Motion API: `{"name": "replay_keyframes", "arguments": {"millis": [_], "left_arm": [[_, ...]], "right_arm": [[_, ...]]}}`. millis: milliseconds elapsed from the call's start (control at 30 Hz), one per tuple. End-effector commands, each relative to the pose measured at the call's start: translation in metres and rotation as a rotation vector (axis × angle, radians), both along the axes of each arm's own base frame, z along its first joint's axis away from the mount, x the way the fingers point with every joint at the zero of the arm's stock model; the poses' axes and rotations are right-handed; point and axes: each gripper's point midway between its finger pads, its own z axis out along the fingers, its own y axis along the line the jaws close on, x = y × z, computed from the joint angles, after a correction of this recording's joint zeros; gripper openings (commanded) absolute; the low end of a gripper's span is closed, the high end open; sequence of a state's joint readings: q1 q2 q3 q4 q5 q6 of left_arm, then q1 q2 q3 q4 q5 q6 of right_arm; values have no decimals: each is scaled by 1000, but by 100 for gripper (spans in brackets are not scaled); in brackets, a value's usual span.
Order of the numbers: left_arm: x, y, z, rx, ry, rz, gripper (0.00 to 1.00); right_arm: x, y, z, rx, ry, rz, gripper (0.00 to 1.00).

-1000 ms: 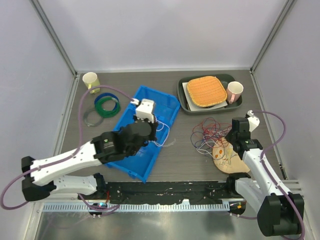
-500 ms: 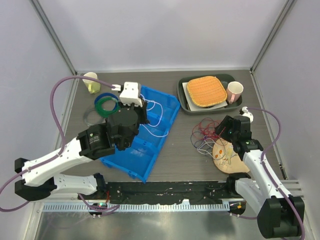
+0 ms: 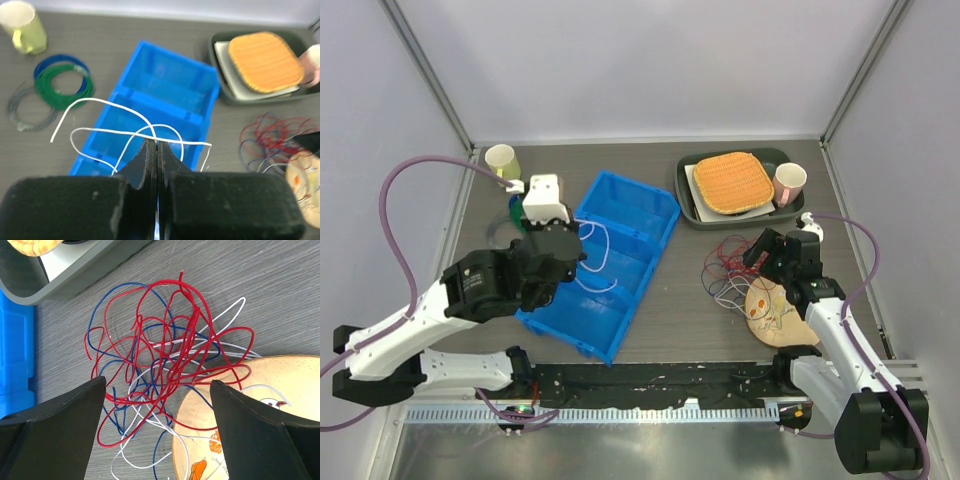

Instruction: Untangle the cables

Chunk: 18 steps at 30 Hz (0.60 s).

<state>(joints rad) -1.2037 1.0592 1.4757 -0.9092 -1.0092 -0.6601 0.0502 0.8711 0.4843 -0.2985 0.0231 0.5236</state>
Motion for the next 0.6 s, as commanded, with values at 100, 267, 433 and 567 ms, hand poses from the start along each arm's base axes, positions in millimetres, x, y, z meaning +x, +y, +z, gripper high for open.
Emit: {"name": "replay_keyframes", "arguments": {"millis": [100, 267, 433, 567], "left_arm": [[-18, 34, -66, -6, 127, 80, 0], [-22, 32, -109, 47, 194, 104, 2], [-30, 42, -157, 36, 280, 196, 14], [-39, 36, -190, 29, 360, 174, 13]], "right_arm": [[9, 1, 9, -1, -41, 13, 91], [9, 8, 11, 21, -46, 49, 91], [7, 9, 16, 20, -65, 52, 91], [7, 9, 18, 24, -74, 55, 90]]}}
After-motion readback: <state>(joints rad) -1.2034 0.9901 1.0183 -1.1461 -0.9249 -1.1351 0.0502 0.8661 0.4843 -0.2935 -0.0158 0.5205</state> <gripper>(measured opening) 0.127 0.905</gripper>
